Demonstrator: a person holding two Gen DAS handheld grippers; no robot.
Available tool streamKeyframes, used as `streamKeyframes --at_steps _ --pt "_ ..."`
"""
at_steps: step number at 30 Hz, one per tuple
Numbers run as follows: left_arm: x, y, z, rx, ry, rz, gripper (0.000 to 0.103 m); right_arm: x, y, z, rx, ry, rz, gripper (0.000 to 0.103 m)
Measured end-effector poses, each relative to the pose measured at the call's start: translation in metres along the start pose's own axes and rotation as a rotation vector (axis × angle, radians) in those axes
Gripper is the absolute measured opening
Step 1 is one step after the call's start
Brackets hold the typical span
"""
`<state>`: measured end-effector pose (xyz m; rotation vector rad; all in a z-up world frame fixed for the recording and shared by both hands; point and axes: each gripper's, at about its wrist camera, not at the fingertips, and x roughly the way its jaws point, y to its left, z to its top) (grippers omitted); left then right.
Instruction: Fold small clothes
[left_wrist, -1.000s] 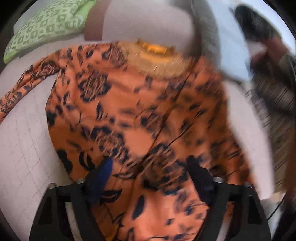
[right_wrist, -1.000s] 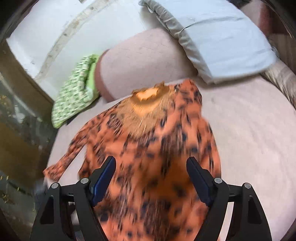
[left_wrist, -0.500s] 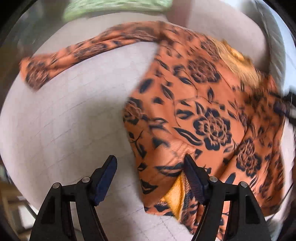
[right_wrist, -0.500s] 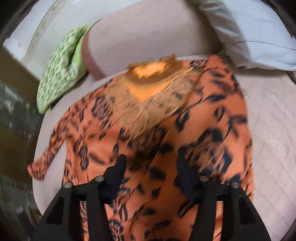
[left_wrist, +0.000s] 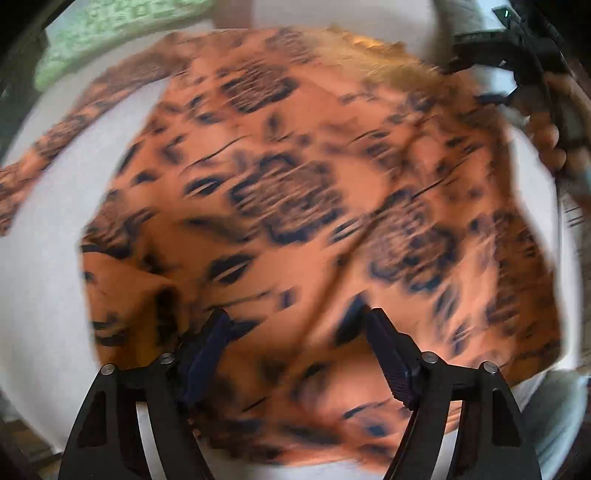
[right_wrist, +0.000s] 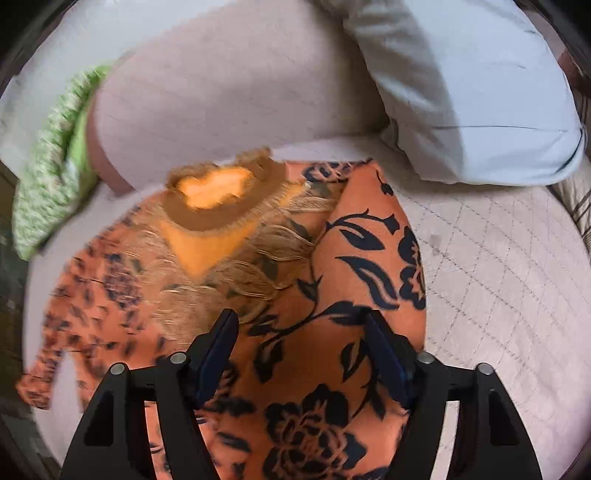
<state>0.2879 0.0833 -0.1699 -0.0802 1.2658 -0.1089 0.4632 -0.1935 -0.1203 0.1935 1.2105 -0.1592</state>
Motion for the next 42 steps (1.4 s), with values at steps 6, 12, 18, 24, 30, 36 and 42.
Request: streamKeyframes --at_steps 6,12,18,24,30,36,42 --pt "-0.005 0.002 -0.027 0.044 -0.023 0.014 0.075 0.01 -0.004 0.002 -0.008 -0.007 -0.047 0.06" --pt "-0.01 0.007 -0.021 0.014 -0.031 -0.019 0.029 0.02 -0.016 -0.001 0.025 0.043 -0.037 0.01" --pt "-0.054 0.036 -0.027 -0.132 -0.107 -0.208 0.001 -0.02 -0.016 0.004 0.032 -0.011 0.055 0.007" --pt "-0.031 0.051 -0.034 -0.191 -0.045 -0.168 0.003 -0.02 -0.008 0.014 0.003 -0.016 0.127 0.017" --pt "-0.057 0.044 -0.032 -0.152 -0.178 -0.119 0.035 -0.039 0.027 -0.021 -0.066 -0.065 0.189 0.032" --pt "-0.102 0.118 -0.04 -0.459 -0.349 -0.175 0.064 -0.15 0.096 -0.083 -0.238 -0.315 0.336 0.08" --pt "-0.116 0.24 -0.056 -0.932 -0.463 -0.24 0.065 -0.192 0.158 -0.129 -0.28 -0.37 0.484 0.084"
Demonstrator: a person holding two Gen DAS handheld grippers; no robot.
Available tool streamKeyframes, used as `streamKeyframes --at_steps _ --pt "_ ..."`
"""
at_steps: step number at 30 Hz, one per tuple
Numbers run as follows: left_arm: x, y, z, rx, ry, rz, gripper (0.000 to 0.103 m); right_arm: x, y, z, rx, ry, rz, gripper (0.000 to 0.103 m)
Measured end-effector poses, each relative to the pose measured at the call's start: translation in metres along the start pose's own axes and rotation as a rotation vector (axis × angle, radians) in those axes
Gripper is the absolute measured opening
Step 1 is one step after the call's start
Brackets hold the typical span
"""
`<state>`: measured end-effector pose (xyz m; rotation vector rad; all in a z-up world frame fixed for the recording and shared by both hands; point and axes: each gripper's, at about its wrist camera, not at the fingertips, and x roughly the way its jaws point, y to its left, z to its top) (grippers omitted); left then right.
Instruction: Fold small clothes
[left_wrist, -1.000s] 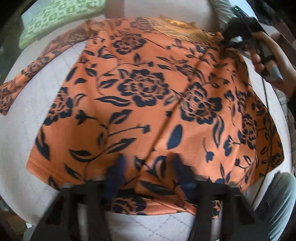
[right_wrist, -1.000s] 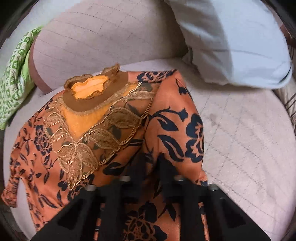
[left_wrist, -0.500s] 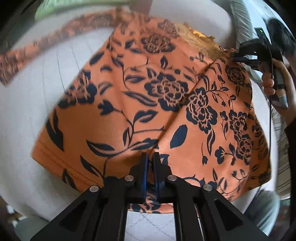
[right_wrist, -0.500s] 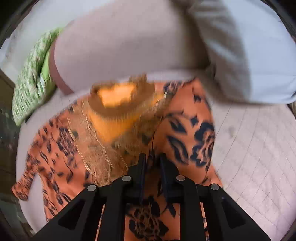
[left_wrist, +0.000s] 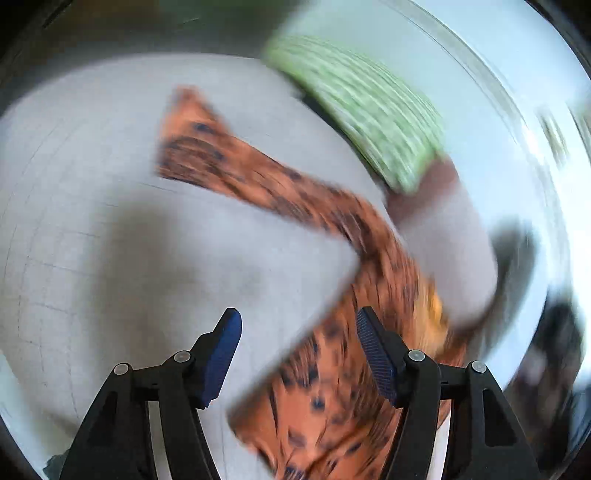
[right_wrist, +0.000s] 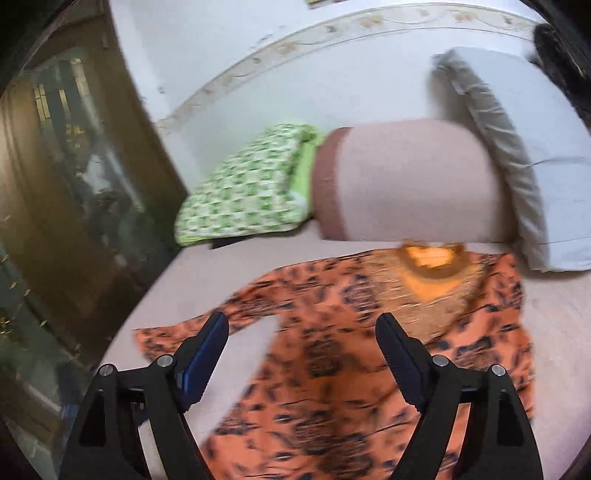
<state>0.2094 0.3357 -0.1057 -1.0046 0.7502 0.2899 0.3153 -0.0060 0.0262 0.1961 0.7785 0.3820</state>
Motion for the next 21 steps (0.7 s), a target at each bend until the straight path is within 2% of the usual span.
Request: streamKeyframes --at_steps 1,3,6,7,9,11,17,19,21 --pt "0.002 0.015 0.015 -0.074 -0.024 0.001 0.066 0.003 0.009 -0.003 0.002 0.016 0.033 0.084" --pt "0.013 0.044 0.04 -0.196 -0.06 0.07 0.066 0.012 0.029 -0.013 -0.012 0.062 0.061 0.084" --pt "0.041 0.08 0.068 -0.346 -0.033 0.092 0.065 0.021 0.051 -0.026 -0.077 0.096 0.066 0.083" --pt "0.049 0.087 0.077 -0.365 -0.026 0.101 0.065 0.025 0.055 -0.031 -0.09 0.111 0.075 0.083" --pt "0.066 0.095 0.097 -0.347 -0.017 0.123 0.064 0.031 0.059 -0.037 -0.109 0.135 0.082 0.083" --pt "0.065 0.102 0.112 -0.329 -0.034 0.151 0.064 0.041 0.059 -0.042 -0.117 0.16 0.078 0.083" --pt "0.029 0.099 0.131 -0.219 -0.235 0.242 0.066 0.058 0.046 -0.049 -0.085 0.197 0.096 0.083" --pt "0.038 0.098 0.138 -0.177 -0.217 0.202 0.067 0.063 0.04 -0.052 -0.059 0.209 0.1 0.083" --pt "0.062 0.097 0.144 -0.124 -0.147 0.133 0.065 0.064 0.036 -0.054 -0.044 0.217 0.113 0.083"
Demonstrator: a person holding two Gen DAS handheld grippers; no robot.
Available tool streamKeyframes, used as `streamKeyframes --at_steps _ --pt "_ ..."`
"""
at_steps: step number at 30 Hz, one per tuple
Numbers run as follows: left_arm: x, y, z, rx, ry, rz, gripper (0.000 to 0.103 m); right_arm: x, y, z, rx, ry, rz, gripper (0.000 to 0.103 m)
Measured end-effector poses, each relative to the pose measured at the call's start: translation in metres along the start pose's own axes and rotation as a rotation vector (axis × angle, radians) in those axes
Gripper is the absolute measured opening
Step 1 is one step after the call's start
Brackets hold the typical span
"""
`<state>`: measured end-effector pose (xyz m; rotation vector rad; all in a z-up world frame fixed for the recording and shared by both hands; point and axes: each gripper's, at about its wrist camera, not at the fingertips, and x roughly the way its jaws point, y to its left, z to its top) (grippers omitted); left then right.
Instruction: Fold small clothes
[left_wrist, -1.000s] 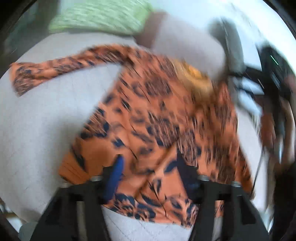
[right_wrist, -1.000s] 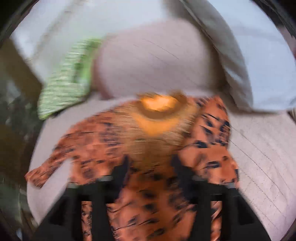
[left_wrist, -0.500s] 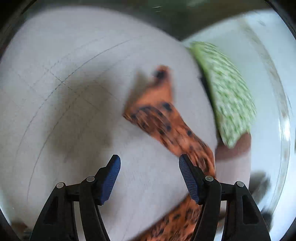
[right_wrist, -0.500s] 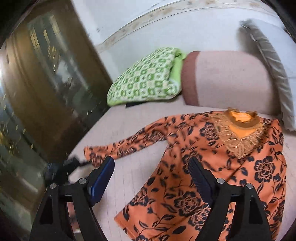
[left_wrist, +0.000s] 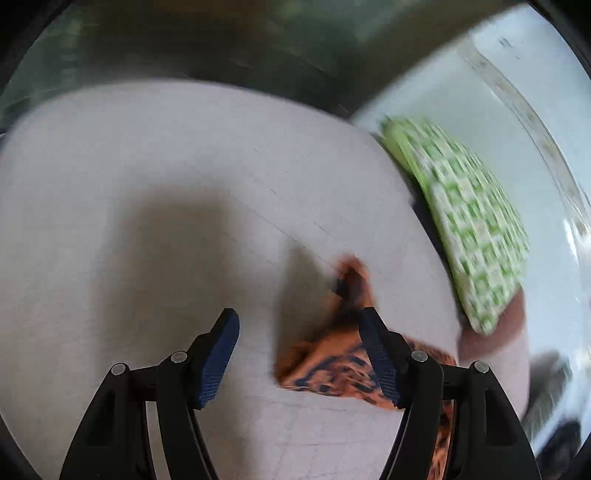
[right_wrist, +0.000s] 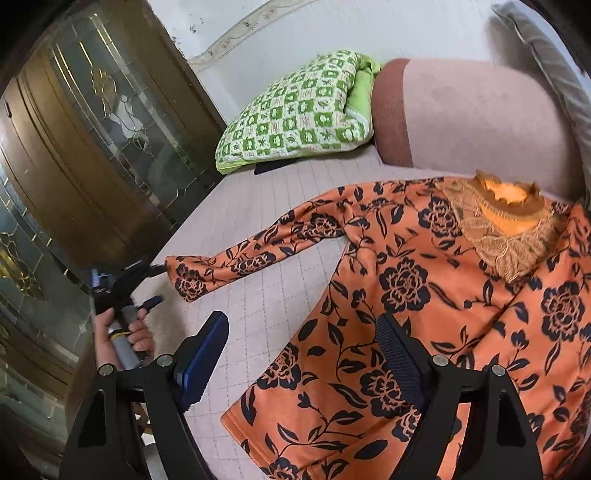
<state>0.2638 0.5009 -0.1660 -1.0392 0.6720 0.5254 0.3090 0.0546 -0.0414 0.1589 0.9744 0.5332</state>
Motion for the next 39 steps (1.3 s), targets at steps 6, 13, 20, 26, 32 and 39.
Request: streamKeyframes --at_steps 6,13,20,26,32,39 --pt "0.031 -0.016 -0.001 0.12 0.134 0.071 0.031 -0.006 -0.007 -0.005 0.0 -0.004 -0.011 0.083" --pt "-0.074 -0.077 -0.018 0.212 -0.037 -0.155 0.003 -0.012 -0.02 0.0 0.056 -0.004 -0.014 0.083" --pt "-0.143 -0.224 -0.135 0.858 0.086 -0.515 0.003 -0.059 -0.053 0.003 0.127 -0.06 -0.031 0.083" --pt "-0.114 -0.28 -0.265 1.249 0.363 -0.6 0.004 -0.1 -0.125 -0.013 0.27 -0.117 -0.083 0.083" --pt "-0.054 -0.283 -0.365 1.544 0.574 -0.429 0.004 -0.102 -0.197 -0.02 0.385 -0.092 -0.073 0.085" --pt "-0.066 -0.273 -0.409 1.733 0.648 -0.453 0.005 -0.048 -0.211 -0.002 0.333 0.053 0.091 0.084"
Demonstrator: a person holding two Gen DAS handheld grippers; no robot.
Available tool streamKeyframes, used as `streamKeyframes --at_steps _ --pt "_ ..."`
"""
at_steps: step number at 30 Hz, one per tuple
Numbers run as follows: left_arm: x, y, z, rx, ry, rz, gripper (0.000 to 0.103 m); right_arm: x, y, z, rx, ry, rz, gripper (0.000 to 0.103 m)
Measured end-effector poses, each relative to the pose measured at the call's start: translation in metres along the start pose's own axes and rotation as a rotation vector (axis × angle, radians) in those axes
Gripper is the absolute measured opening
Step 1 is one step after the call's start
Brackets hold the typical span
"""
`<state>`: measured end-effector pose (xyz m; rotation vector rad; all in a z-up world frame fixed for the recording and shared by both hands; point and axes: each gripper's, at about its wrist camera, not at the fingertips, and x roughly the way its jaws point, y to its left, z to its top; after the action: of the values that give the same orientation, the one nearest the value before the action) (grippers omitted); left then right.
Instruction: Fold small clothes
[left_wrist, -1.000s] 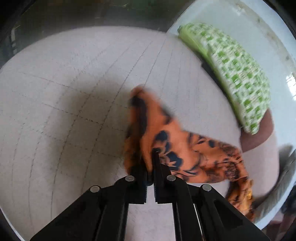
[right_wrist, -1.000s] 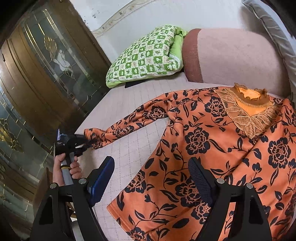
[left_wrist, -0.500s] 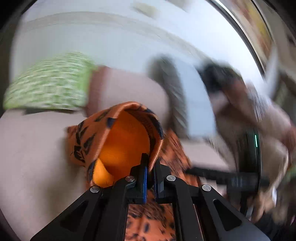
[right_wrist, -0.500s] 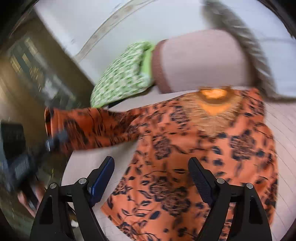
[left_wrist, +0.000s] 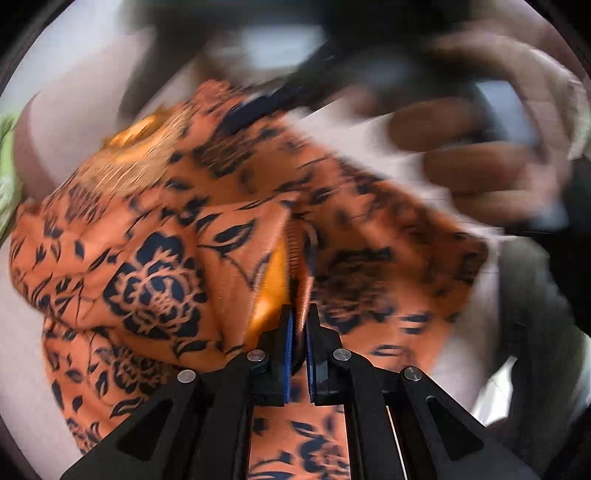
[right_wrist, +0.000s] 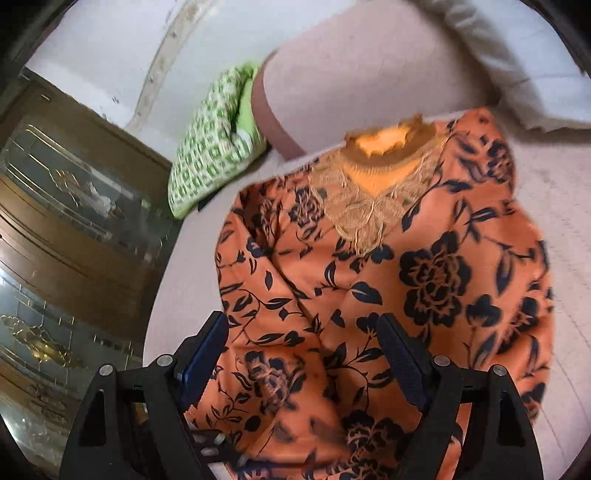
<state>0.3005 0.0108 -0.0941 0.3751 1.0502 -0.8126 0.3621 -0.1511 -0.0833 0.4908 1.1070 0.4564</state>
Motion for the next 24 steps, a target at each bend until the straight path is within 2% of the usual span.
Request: streamKeyframes --at_steps 2,3,4,6,7,8,9,10,11,13,16,17,18,19,20,22,24 --pt "-0.019 -0.017 -0.002 0.072 -0.044 -0.1 0.012 0.006 -0.001 -0.002 -0.01 0.022 0.012 0.084" --pt "-0.027 -0.016 -0.003 0.101 -0.061 -0.132 0.02 0.007 -0.002 -0.005 -0.01 0.026 0.023 0.084" --pt "-0.037 -0.019 -0.005 0.12 -0.084 -0.14 0.033 0.006 -0.004 -0.01 -0.006 0.03 0.037 0.084" --pt "-0.061 -0.011 -0.006 0.112 -0.165 -0.163 0.042 0.005 -0.012 -0.018 0.021 0.037 0.061 0.084" --pt "-0.073 0.0 -0.006 0.076 -0.199 -0.175 0.042 0.004 -0.016 -0.024 0.041 0.041 0.067 0.084" --pt "-0.085 0.017 -0.008 0.019 -0.238 -0.183 0.043 0.004 -0.019 -0.03 0.052 0.044 0.077 0.084" --pt "-0.098 0.041 -0.013 -0.059 -0.279 -0.169 0.048 0.006 -0.021 -0.034 0.061 0.053 0.085 0.083" --pt "-0.107 0.061 -0.017 -0.142 -0.313 -0.141 0.059 0.009 -0.021 -0.038 0.067 0.07 0.083 0.083" --pt "-0.11 0.088 -0.021 -0.247 -0.344 -0.107 0.063 0.012 -0.02 -0.042 0.066 0.089 0.075 0.082" --pt "-0.11 0.144 -0.033 -0.514 -0.368 -0.043 0.064 0.023 -0.011 -0.052 0.031 0.127 0.059 0.079" --pt "-0.095 0.191 -0.062 -0.829 -0.366 -0.078 0.064 0.046 0.004 -0.063 -0.05 0.168 -0.101 0.065" --pt "-0.087 0.201 -0.071 -0.909 -0.341 -0.06 0.062 0.057 0.005 -0.066 -0.076 0.181 -0.149 0.052" --pt "-0.077 0.209 -0.075 -0.95 -0.303 -0.018 0.062 0.062 0.004 -0.068 -0.08 0.187 -0.172 0.035" --pt "-0.07 0.211 -0.077 -0.967 -0.264 0.029 0.062 0.065 0.001 -0.071 -0.073 0.182 -0.189 0.025" --pt "-0.063 0.212 -0.076 -0.986 -0.238 0.058 0.062 0.063 -0.001 -0.073 -0.06 0.172 -0.18 0.008" --pt "-0.058 0.213 -0.074 -1.017 -0.218 0.042 0.062 0.049 0.004 -0.073 -0.042 0.143 -0.124 0.005" --pt "-0.052 0.21 -0.073 -1.04 -0.218 0.0 0.062 0.014 0.021 -0.068 -0.057 0.088 -0.052 0.004"
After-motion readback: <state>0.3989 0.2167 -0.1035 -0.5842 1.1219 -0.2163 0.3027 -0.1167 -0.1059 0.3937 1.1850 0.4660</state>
